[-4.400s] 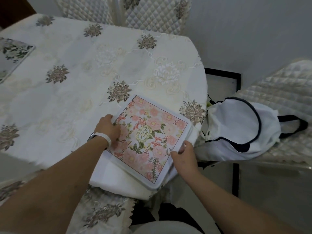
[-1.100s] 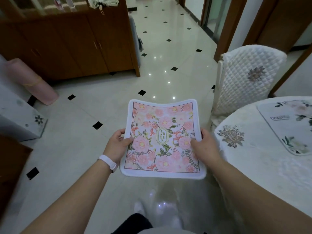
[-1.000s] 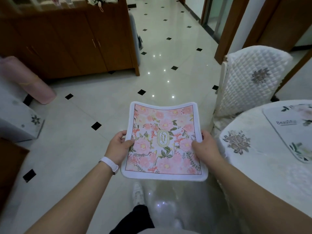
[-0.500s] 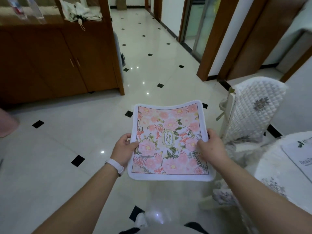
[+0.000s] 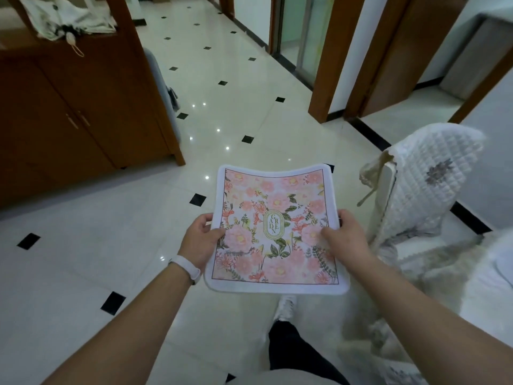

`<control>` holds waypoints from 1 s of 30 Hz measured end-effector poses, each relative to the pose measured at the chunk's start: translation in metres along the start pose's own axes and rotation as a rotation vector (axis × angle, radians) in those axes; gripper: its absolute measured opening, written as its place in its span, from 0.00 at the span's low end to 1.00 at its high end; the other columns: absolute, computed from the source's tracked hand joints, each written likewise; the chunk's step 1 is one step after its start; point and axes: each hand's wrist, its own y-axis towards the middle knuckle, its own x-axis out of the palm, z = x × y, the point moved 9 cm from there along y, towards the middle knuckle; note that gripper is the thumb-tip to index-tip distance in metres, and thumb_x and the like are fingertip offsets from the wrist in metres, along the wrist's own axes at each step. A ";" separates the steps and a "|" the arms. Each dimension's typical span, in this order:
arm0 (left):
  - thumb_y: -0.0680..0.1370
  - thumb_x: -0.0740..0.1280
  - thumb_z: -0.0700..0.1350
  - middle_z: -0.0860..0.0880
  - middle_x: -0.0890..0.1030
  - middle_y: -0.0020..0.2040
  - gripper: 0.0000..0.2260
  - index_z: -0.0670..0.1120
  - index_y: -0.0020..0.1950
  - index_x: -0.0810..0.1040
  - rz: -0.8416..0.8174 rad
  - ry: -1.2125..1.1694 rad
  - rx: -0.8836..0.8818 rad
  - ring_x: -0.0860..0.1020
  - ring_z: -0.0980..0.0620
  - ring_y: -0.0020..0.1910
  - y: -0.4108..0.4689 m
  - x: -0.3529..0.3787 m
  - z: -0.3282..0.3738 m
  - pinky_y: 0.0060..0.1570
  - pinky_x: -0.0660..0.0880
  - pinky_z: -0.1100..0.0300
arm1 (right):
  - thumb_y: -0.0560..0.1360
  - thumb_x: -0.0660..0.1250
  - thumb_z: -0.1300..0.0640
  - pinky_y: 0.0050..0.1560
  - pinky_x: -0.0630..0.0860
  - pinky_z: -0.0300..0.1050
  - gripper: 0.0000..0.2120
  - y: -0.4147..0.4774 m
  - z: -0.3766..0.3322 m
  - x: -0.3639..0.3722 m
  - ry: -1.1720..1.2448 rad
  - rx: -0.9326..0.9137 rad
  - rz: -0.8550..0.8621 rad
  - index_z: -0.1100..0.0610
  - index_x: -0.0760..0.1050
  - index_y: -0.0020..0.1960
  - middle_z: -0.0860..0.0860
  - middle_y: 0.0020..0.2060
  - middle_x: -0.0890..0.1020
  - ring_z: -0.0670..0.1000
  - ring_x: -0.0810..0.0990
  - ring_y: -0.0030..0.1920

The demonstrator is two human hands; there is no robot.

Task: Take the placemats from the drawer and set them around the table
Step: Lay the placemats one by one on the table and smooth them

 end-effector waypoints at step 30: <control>0.76 0.68 0.39 0.48 0.86 0.43 0.09 0.51 0.53 0.78 -0.235 0.155 0.031 0.85 0.48 0.40 0.456 0.277 0.191 0.38 0.81 0.52 | 0.74 0.65 0.61 0.35 0.84 0.53 0.11 0.447 -0.062 -0.107 0.120 0.220 0.217 0.47 0.72 0.51 0.48 0.44 0.83 0.53 0.84 0.39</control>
